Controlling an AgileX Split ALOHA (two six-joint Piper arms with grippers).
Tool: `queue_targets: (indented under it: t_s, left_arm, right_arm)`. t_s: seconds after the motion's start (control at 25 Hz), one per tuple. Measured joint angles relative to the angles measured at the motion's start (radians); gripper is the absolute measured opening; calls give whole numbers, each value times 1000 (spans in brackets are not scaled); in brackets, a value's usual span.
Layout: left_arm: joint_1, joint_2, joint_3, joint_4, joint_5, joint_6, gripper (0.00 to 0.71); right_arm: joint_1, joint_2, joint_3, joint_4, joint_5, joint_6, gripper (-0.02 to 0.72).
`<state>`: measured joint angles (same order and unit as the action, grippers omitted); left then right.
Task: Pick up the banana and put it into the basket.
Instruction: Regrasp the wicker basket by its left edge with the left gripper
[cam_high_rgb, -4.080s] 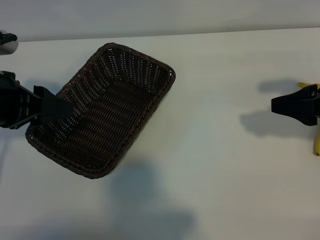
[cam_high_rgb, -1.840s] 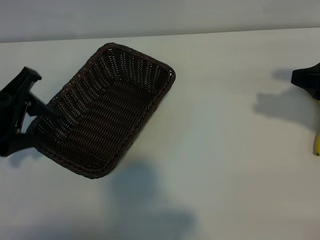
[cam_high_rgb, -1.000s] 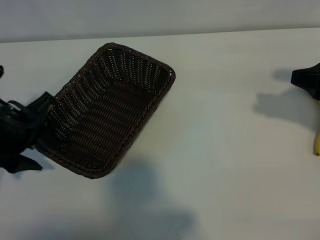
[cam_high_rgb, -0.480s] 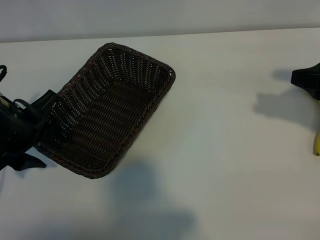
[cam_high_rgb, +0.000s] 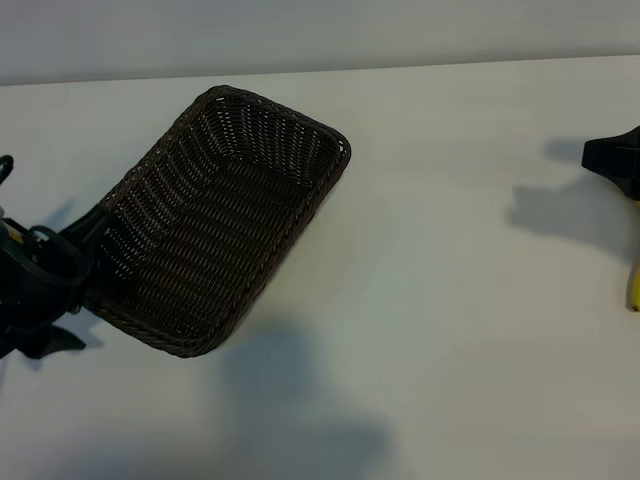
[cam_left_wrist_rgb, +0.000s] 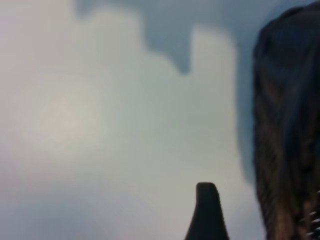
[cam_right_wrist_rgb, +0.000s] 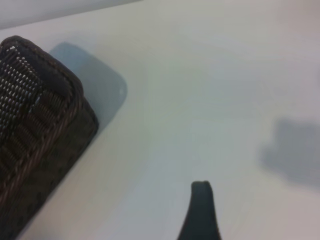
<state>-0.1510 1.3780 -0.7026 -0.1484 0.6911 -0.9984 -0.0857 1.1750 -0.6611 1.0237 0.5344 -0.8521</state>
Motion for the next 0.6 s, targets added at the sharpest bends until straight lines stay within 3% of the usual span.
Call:
queue_targets:
  t_s: [0.6]
  left_arm:
    - [0, 51, 0, 0, -52, 1, 572]
  right_arm:
    - [0, 0, 0, 0, 1, 1, 584]
